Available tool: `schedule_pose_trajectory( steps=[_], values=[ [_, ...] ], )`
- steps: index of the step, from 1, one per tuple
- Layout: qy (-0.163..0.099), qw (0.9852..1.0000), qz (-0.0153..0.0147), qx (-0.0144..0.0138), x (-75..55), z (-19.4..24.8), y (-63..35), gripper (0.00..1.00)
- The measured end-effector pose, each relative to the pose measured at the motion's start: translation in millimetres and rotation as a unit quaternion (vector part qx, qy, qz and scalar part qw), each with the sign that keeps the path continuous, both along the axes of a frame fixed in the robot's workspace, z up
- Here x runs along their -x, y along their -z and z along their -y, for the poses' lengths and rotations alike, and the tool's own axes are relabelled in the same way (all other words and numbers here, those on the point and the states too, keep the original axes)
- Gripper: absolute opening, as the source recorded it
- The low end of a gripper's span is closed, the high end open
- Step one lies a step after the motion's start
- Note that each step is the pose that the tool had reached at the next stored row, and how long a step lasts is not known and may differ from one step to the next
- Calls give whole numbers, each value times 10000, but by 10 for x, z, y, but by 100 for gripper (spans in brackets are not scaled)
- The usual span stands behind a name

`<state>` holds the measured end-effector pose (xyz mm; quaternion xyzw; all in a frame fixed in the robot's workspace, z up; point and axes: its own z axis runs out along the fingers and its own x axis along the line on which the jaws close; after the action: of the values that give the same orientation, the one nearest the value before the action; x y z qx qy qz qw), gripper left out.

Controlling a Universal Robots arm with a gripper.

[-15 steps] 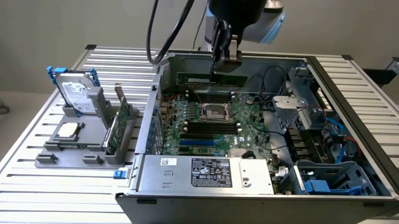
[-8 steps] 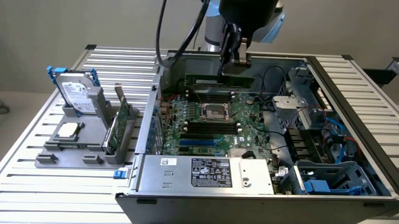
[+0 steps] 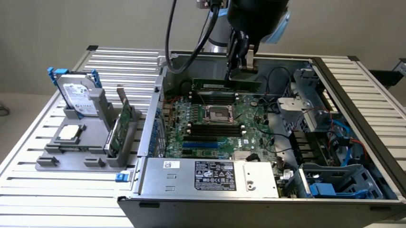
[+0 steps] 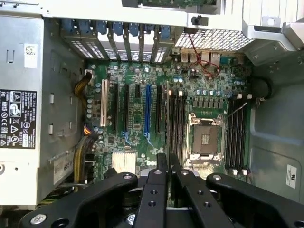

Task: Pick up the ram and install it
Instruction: 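Pick up the ram and move it above insertion slot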

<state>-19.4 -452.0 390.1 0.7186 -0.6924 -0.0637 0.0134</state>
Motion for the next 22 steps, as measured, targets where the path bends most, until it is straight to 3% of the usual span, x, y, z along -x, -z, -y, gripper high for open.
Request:
schedule_pose_trajectory(
  steps=[10,14,19,22],
  values=[
    [69,10000,1,0,-34,-98,77,13],
    [78,10000,9,0,-42,-167,98,13],
    [82,10000,34,11,-43,-289,136,13],
    [91,9999,61,35,-43,-343,159,13]
  ],
)
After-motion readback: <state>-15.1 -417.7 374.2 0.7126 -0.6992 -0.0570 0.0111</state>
